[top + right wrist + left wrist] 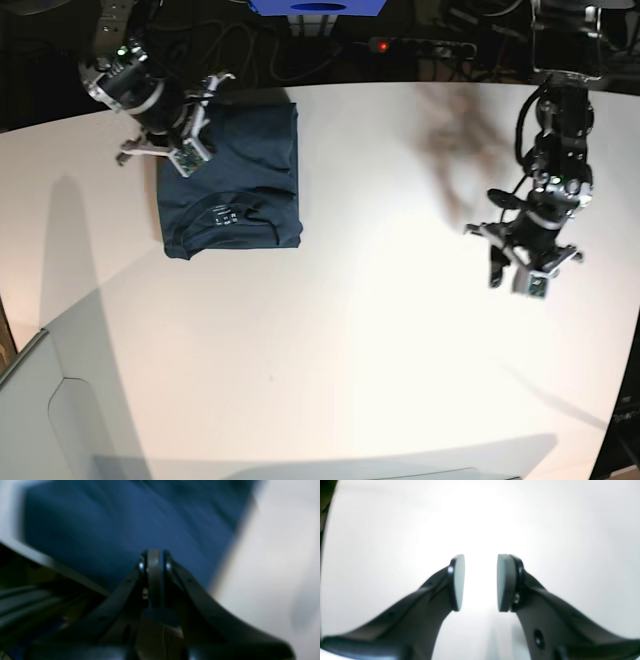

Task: Fold the T-shirt properly
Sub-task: 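Release the bundle with the left gripper and press it flat with the right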

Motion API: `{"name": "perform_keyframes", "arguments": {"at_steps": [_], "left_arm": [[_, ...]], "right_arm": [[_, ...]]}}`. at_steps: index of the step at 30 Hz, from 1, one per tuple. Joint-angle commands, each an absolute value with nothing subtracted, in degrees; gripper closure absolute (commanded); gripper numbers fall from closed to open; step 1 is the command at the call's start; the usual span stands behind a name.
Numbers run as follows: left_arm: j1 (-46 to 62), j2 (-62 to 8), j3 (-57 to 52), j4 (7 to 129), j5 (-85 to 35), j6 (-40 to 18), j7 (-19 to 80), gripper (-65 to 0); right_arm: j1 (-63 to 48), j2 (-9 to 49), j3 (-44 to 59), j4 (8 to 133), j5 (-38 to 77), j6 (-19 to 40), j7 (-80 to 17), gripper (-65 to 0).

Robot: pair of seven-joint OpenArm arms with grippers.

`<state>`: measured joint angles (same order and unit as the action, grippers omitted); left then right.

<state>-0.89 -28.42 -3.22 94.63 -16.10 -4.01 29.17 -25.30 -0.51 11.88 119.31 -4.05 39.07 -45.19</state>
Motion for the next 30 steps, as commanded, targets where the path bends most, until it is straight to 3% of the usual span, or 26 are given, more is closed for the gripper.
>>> {"name": "perform_keyframes", "arguments": {"at_steps": [1,8,22,30], "left_arm": [[-0.6,-29.0,-4.4,96.5,-16.7,-4.3,27.6,-20.7],[7.1,-29.0,-9.9,100.8,-16.7,-4.3,27.8,-20.7],[12.0,-28.9,-14.2,102.4,-16.7,-4.3,27.9,-20.7],[13.1,-27.6,-14.2,102.4,-16.5,-4.3,27.9,-20.7]], "right_arm": [[-25.5,-0.4,10.1,120.4,-3.4,40.0,-44.3,-2.1],[-25.1,0.0,-0.6,119.6,-3.5,40.0,-44.3,-2.1],[-23.4,2.0,-1.0,109.4,-3.5,40.0,-44.1,-2.0],[-23.4,2.6,-0.7,112.8,-3.5,40.0,-44.1,-2.0]]}}
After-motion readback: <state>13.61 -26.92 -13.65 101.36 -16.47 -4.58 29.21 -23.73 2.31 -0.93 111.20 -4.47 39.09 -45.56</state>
